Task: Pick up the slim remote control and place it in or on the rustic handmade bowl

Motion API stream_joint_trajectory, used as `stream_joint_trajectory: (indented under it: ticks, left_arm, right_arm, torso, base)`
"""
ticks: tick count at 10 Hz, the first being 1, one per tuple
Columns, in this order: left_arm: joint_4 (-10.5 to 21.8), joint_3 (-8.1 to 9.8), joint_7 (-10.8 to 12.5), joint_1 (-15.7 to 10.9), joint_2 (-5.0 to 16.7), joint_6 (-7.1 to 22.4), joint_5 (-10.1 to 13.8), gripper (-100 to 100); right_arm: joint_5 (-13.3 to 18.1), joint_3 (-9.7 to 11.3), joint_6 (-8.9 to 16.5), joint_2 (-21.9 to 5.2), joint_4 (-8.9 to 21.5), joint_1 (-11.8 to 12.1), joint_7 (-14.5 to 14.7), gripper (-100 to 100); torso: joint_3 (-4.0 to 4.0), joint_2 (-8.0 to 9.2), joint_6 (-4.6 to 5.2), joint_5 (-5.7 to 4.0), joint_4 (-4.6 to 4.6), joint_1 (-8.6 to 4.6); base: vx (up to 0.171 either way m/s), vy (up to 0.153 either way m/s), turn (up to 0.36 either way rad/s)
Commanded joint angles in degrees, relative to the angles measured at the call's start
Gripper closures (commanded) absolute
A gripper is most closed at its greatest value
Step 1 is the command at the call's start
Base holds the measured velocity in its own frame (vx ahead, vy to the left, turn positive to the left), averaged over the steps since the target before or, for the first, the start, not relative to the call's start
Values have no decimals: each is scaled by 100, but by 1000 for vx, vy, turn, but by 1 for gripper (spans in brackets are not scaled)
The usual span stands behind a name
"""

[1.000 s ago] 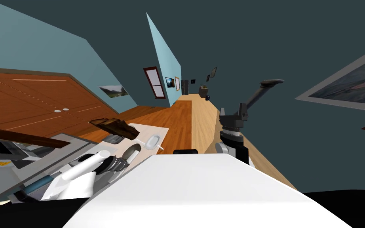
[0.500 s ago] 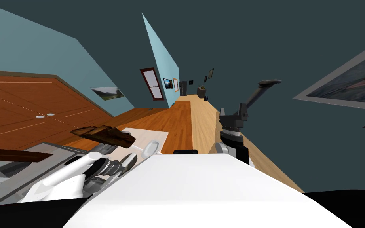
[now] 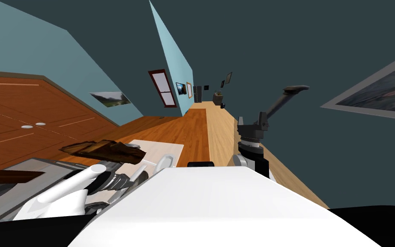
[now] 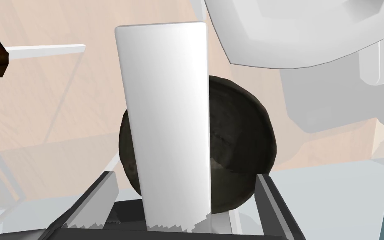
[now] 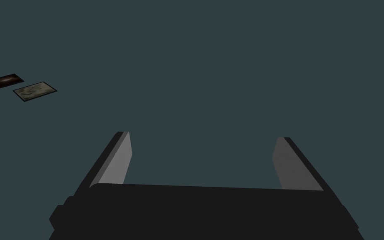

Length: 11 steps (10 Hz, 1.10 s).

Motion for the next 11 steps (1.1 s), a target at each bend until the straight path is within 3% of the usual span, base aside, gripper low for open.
stream_joint_trajectory:
  ticks: [1,3,4,5,11]
  left_arm:
    - [0,0,0,0,0,0,0,-100]
    - [0,0,0,0,0,0,0,-100]
    - [0,0,0,0,0,0,0,0]
    - [-115,82,24,31,67,173,50,-100]
    - [-575,411,122,158,333,867,249,-100]
  right_arm:
    - [0,0,0,0,0,0,0,0]
    - [0,0,0,0,0,0,0,0]
    - [0,0,0,0,0,0,0,0]
    - [0,0,0,0,0,0,0,0]
    - [0,0,0,0,0,0,0,0]
  torso:
    - [0,0,0,0,0,0]
    - [2,4,0,-1,1,-5]
    - [3,4,0,-2,1,-6]
    - [3,5,0,-2,1,-6]
    - [3,5,0,-4,1,-11]
  base:
    - [0,0,0]
    - [0,0,0]
    - [0,0,0]
    - [0,0,0]
    - [1,-10,-6]
